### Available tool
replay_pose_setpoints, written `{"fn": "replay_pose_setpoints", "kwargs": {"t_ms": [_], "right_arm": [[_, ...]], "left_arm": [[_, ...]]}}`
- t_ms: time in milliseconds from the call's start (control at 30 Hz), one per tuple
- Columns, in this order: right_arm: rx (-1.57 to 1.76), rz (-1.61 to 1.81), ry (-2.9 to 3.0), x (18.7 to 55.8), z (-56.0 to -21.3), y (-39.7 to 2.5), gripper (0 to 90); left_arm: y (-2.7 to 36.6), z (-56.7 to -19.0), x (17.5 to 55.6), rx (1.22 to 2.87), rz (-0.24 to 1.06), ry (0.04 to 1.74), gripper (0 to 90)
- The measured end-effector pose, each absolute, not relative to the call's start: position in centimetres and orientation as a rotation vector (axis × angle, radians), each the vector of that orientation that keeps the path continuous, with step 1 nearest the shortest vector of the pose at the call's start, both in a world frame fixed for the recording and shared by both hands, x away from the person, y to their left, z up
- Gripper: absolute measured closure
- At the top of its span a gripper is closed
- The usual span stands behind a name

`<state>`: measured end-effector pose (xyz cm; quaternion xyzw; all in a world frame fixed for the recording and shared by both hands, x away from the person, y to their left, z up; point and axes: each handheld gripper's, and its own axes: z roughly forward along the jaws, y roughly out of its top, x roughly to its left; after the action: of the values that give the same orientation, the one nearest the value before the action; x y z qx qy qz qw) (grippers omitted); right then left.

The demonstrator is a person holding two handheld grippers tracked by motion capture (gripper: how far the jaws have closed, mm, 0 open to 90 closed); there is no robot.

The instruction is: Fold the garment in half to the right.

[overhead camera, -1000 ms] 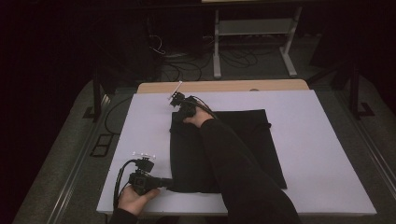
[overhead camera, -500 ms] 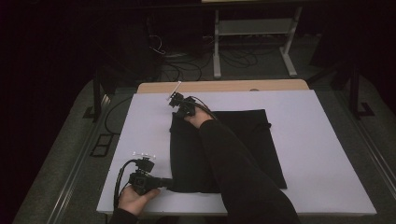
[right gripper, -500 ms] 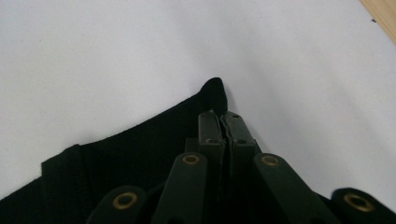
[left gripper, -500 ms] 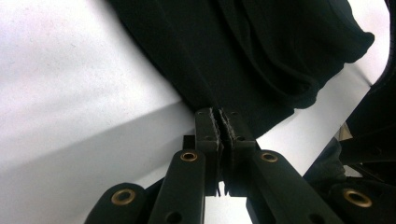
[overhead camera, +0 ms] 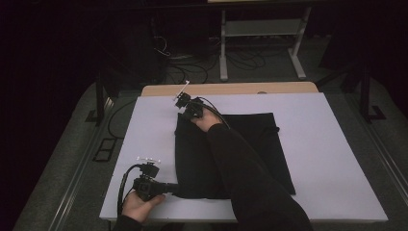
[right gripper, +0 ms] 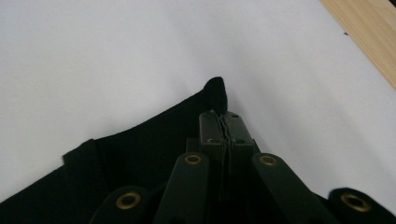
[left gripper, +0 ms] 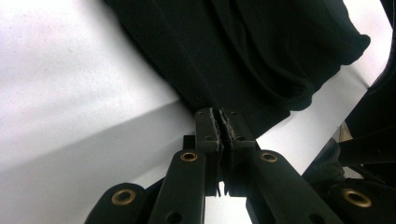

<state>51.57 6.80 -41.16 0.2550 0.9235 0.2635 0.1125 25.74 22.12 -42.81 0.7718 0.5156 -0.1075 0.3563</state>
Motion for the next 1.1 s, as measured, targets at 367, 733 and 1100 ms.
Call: {"fn": "replay_pose_setpoints", "kwargs": {"t_ms": [367, 733, 1100], "right_arm": [[0.797, 0.859, 2.667, 51.1, -39.4, 4.8, 87.0], [0.818, 0.914, 2.606, 50.8, -37.7, 2.1, 87.0], [0.841, 0.978, 2.563, 50.4, -36.0, -0.9, 87.0]], "left_arm": [[21.7, -42.2, 25.7, 1.974, -0.265, 1.301, 85.3], [20.3, -41.0, 25.7, 1.959, -0.254, 1.246, 85.3], [18.7, -39.9, 25.9, 1.978, -0.245, 1.2, 85.3]]}}
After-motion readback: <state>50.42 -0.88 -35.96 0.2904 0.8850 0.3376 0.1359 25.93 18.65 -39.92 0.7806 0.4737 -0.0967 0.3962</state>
